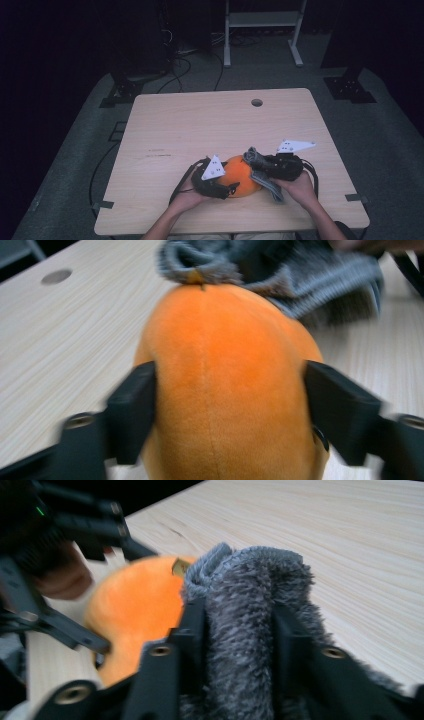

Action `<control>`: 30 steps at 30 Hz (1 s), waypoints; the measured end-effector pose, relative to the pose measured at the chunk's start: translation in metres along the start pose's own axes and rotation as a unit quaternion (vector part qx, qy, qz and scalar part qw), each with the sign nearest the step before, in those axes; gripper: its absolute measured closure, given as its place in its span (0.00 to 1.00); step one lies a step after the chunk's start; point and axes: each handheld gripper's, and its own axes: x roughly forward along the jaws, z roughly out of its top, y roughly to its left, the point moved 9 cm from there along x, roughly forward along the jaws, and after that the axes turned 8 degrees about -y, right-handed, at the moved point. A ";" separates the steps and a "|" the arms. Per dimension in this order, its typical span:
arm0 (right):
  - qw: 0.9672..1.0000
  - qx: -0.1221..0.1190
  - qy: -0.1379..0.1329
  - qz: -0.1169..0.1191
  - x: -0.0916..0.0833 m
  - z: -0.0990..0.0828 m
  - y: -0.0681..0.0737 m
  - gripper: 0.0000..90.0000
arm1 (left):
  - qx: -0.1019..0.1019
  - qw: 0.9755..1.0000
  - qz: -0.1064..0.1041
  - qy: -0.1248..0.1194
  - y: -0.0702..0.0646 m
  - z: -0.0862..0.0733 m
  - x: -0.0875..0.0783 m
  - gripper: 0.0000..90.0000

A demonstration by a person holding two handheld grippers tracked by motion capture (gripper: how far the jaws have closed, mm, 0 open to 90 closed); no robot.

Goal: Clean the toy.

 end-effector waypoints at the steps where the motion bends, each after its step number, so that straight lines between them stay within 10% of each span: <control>1: 1.000 -0.002 0.001 -0.002 -0.001 -0.001 0.000 0.78 | -0.018 1.000 0.001 0.000 0.003 0.001 0.001 0.16; 5: 1.000 0.000 -0.003 0.001 -0.003 0.000 0.001 0.82 | -0.065 0.998 -0.008 0.016 0.009 -0.009 0.006 0.21; 8: 1.000 -0.014 -0.013 -0.012 -0.002 0.008 0.003 0.84 | -0.001 1.000 0.028 0.003 0.009 -0.002 0.001 0.33; 11: 0.999 -0.031 -0.037 -0.018 -0.005 0.021 0.006 0.84 | 0.085 0.994 0.067 -0.012 0.007 0.006 0.000 0.39; 19: 0.999 0.001 -0.030 -0.024 -0.007 0.013 -0.009 0.85 | 0.102 0.994 0.027 -0.014 0.001 0.000 -0.002 0.35; 24: 0.998 -0.029 -0.057 0.011 -0.006 0.030 0.017 0.85 | 0.126 0.992 0.020 -0.015 -0.006 0.000 -0.001 0.36; 27: 0.999 -0.039 -0.031 0.002 0.000 0.024 0.013 0.85 | 0.107 0.994 0.024 -0.015 -0.002 0.000 -0.001 0.30; 28: 0.999 -0.037 -0.020 -0.001 0.001 0.018 0.009 0.85 | 0.062 0.998 0.021 -0.024 0.003 0.001 -0.001 0.20; 30: 0.999 -0.037 -0.022 -0.003 0.000 0.017 0.008 0.85 | 0.042 0.999 0.019 -0.021 0.006 0.001 -0.001 0.16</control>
